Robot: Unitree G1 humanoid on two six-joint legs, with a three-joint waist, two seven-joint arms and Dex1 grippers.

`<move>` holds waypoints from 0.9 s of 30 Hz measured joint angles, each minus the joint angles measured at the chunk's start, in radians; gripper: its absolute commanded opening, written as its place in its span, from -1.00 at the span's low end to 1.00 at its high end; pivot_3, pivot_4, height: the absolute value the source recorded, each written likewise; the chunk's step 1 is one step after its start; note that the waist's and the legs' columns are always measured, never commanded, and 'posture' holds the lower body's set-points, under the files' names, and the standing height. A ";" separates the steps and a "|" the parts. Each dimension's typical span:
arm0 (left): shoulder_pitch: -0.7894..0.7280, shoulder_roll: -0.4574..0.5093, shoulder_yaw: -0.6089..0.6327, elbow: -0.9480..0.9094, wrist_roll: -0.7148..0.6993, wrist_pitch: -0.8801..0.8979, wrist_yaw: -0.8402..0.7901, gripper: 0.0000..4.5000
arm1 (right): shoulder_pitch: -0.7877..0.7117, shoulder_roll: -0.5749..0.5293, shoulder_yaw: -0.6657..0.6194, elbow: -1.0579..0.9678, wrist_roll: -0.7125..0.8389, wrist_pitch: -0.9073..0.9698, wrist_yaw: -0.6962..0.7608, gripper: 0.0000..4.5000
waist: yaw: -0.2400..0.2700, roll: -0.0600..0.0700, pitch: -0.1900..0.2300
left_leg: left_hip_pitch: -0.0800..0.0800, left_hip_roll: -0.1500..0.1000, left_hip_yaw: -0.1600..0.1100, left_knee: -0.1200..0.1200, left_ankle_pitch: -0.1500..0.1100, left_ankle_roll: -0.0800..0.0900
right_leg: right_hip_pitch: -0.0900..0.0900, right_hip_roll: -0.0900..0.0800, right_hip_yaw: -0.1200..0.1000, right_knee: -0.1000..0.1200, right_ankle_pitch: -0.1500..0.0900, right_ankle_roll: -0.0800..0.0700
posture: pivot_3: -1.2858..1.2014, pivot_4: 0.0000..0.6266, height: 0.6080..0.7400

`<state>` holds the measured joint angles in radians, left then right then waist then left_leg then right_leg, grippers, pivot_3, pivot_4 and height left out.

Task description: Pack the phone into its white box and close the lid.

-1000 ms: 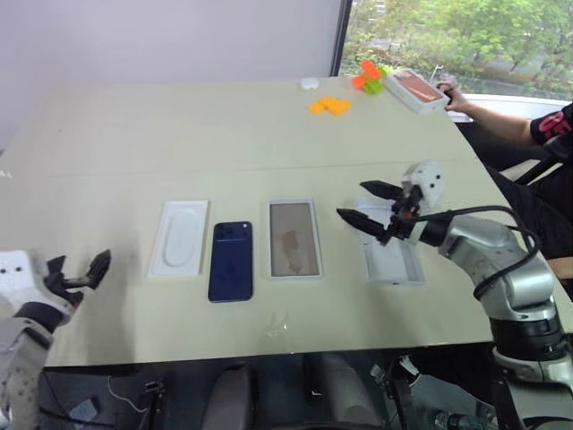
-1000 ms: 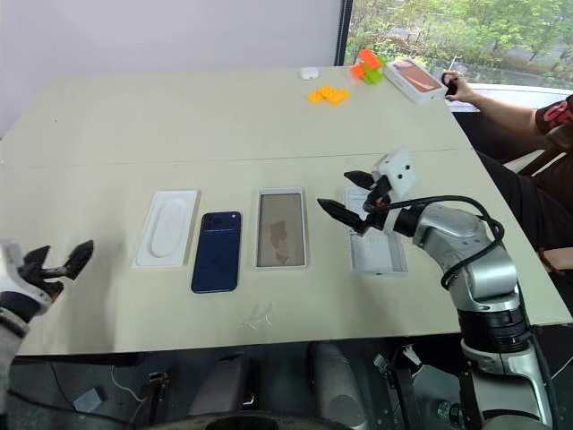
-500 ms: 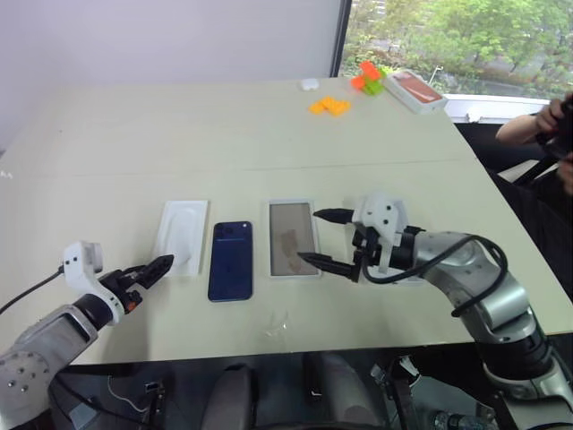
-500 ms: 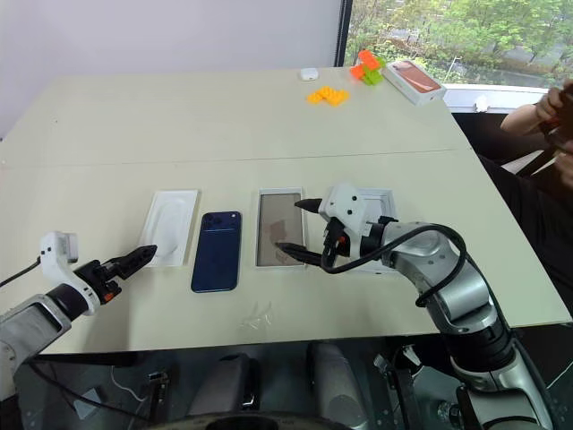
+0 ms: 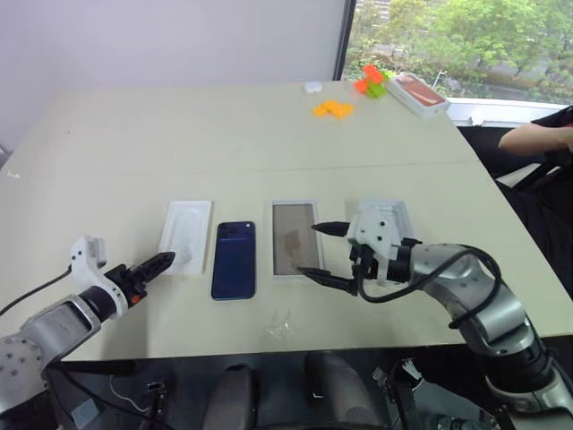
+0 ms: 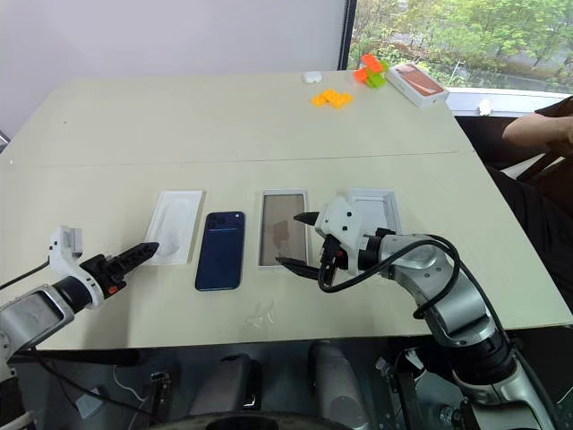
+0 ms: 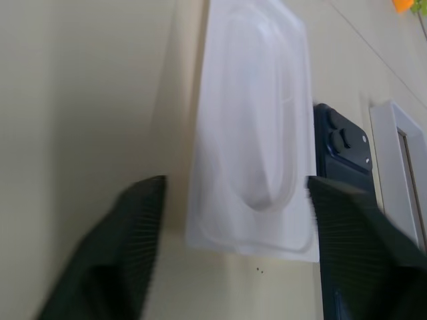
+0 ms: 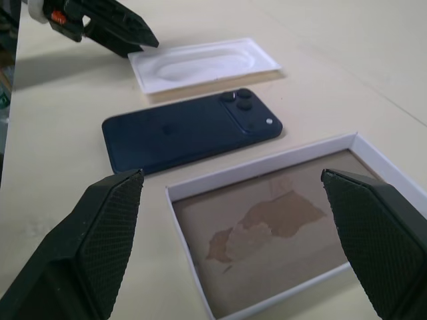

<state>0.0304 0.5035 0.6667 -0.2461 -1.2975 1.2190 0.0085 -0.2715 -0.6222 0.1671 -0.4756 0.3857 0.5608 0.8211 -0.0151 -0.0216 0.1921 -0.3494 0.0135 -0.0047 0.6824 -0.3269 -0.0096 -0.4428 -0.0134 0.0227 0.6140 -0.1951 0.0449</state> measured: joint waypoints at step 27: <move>0.077 -0.004 -0.275 -0.257 -0.521 -0.296 0.220 -0.98 | -0.007 -0.027 0.005 0.046 -0.035 -0.049 0.032 1.00 | 0.004 -0.003 0.001 | -0.005 -0.002 0.000 0.000 0.000 0.000 | -0.002 -0.003 0.000 -0.003 0.000 0.000 | 0.03 -0.52 1.00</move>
<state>0.1074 0.4998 0.3921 -0.5030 -1.8188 0.9226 0.2280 -0.2786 -0.6493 0.1724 -0.4293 0.3502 0.5122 0.8528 -0.0116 -0.0242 0.1932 -0.3546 0.0111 -0.0046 0.6825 -0.3268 -0.0101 -0.4451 -0.0164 0.0232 0.6115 -0.1949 0.0447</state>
